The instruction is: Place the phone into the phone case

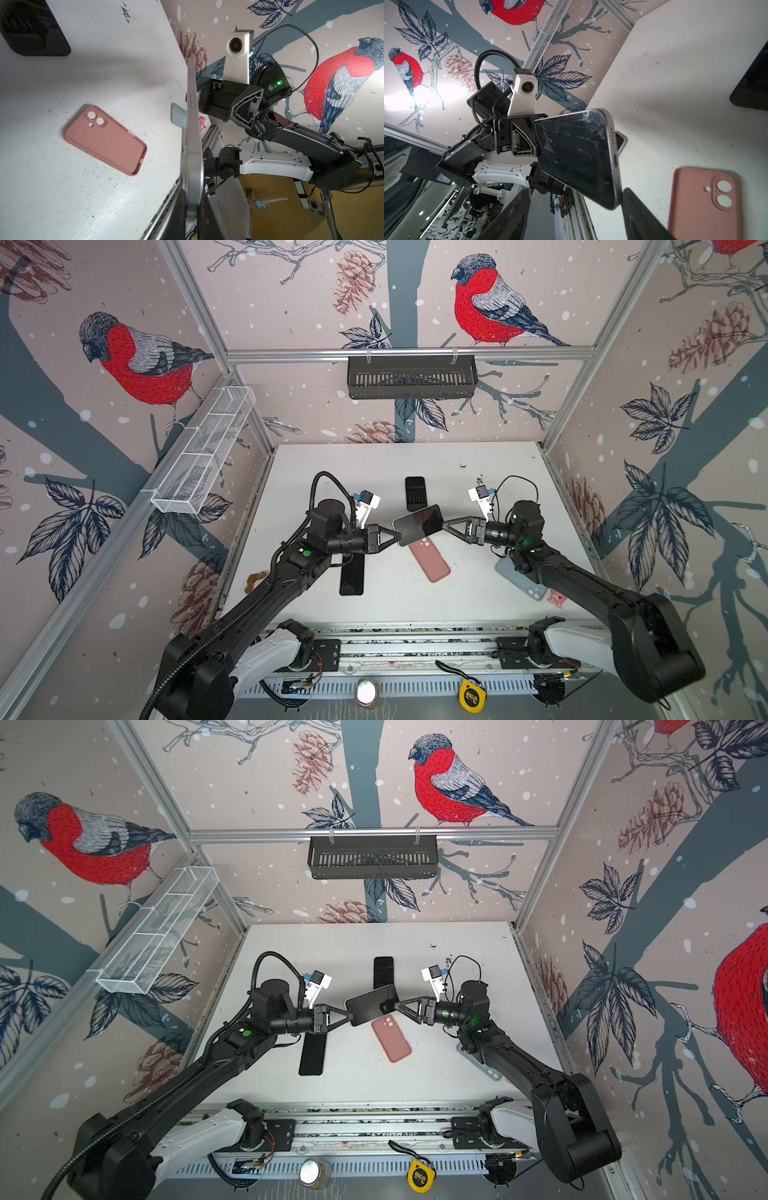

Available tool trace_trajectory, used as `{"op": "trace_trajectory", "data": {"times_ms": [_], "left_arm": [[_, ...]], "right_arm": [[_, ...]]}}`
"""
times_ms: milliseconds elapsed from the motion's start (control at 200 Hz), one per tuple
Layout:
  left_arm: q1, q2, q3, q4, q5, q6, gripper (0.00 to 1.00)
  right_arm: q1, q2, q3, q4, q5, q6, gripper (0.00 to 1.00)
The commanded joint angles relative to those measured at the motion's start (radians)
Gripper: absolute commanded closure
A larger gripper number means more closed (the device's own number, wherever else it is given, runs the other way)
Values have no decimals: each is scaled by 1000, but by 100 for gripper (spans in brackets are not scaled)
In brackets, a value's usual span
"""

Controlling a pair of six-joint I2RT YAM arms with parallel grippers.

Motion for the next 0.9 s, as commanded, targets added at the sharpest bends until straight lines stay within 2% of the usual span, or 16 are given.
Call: {"op": "trace_trajectory", "data": {"times_ms": [0, 185, 290, 390, 470, 610, 896], "left_arm": [[-1, -10, 9, 51, 75, 8, 100], [-1, -16, 17, 68, 115, -13, 100], [0, -16, 29, 43, 116, 1, 100], [-1, -9, 41, 15, 111, 23, 100], [-1, 3, 42, 10, 113, 31, 100], [0, 19, 46, 2, 129, 41, 100], [22, 19, 60, -12, 175, 55, 100]], "right_arm": [[8, 9, 7, 95, -29, 43, 39], [7, 2, 7, 89, -5, 37, 41], [11, 10, 8, 139, -33, 67, 48], [16, 24, -14, 269, -71, 149, 60], [17, 38, -42, 383, -92, 219, 64], [16, 48, -78, 561, -118, 327, 65], [16, 172, -103, 935, -130, 570, 66]]}}
